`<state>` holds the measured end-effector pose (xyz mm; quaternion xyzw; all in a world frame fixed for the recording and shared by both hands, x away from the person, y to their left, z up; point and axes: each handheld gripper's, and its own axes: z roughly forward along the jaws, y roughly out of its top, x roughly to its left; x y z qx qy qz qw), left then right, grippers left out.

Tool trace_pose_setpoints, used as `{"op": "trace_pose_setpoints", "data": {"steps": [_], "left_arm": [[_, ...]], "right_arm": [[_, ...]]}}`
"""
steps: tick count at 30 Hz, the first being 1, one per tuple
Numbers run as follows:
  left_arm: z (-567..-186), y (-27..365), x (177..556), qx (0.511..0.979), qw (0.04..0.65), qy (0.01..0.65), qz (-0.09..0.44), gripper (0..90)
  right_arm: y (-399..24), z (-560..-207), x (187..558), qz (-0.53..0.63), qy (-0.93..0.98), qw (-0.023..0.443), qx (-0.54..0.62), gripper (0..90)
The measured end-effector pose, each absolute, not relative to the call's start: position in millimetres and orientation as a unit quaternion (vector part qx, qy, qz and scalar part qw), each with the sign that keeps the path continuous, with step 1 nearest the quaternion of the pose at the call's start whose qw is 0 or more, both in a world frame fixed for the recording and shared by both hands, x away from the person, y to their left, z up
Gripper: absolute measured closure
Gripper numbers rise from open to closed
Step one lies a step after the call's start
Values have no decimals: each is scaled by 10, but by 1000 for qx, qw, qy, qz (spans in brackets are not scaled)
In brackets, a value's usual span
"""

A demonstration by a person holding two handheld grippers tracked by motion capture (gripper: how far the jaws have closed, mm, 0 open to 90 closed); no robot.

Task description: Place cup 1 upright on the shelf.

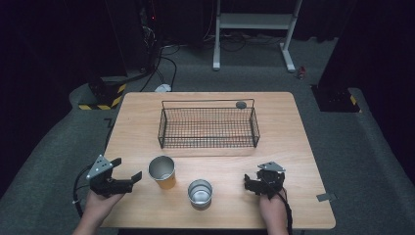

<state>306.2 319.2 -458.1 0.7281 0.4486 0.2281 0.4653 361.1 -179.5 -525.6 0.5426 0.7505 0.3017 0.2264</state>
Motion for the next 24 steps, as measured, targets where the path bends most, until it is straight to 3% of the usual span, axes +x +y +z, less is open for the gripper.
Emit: {"op": "trace_pose_setpoints", "data": {"steps": [24], "left_arm": [[-4494,2901,3024,745,492,394,216,42]], "right_arm": [[-1794,-5256,3611,302,750,226,543,85]]}}
